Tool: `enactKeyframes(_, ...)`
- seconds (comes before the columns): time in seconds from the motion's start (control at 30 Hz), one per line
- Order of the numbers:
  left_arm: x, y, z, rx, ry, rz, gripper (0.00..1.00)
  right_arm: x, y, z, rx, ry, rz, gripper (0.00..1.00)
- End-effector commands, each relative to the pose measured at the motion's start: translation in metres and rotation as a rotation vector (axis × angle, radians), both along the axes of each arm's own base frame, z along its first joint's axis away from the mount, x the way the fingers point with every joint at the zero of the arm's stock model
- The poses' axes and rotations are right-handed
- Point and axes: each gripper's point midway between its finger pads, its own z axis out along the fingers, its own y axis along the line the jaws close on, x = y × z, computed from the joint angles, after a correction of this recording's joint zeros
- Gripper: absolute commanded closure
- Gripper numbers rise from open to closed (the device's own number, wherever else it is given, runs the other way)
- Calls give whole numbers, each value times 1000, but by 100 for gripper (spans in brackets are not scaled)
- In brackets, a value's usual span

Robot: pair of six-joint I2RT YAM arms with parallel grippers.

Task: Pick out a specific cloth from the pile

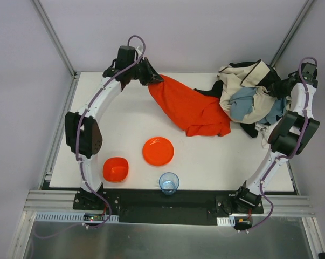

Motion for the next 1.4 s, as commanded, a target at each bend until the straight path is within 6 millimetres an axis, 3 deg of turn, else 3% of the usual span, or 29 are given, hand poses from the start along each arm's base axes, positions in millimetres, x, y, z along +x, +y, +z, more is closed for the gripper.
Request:
enactKeyframes(0.0, 5, 26, 71, 1, -195, 64, 100, 4, -39, 38, -76, -96, -85, 99)
enactKeyframes(0.1, 7, 29, 90, 5, -257, 55, 100, 5, -39, 37, -69, -97, -83, 99)
enactKeyframes(0.17, 7, 23, 90, -3, -249, 29, 100, 5, -38, 35, -62, -93, -79, 99)
enactKeyframes(0.27, 4, 3, 65, -13, -166, -34, 100, 3, -35, 29, -47, -84, -73, 99)
enactKeyframes(0.47, -25, -62, 12, 3, -24, -217, 99, -1, -32, 23, -38, -69, -63, 99)
enactKeyframes(0.57, -34, -79, -12, 29, 41, -286, 83, -2, -31, 21, -34, -65, -60, 99)
enactKeyframes(0.6, -37, -80, -20, 39, 73, -300, 70, -2, -31, 21, -32, -65, -59, 99)
enactKeyframes(0.77, -45, -59, -71, 216, 163, -305, 13, -2, -27, 16, -9, -60, -49, 99)
enactKeyframes(0.83, -51, -46, -89, 299, 196, -303, 4, -3, -26, 15, -5, -58, -45, 99)
enactKeyframes(1.03, -59, -19, -113, 459, 206, -286, 1, -5, -24, 15, -7, -57, -36, 99)
enactKeyframes(1.23, -66, 4, -123, 590, 184, -285, 1, -7, -22, 11, 1, -45, -28, 99)
enactKeyframes(1.37, -75, 12, -141, 607, 251, -292, 1, -8, -20, 9, 8, -40, -26, 99)
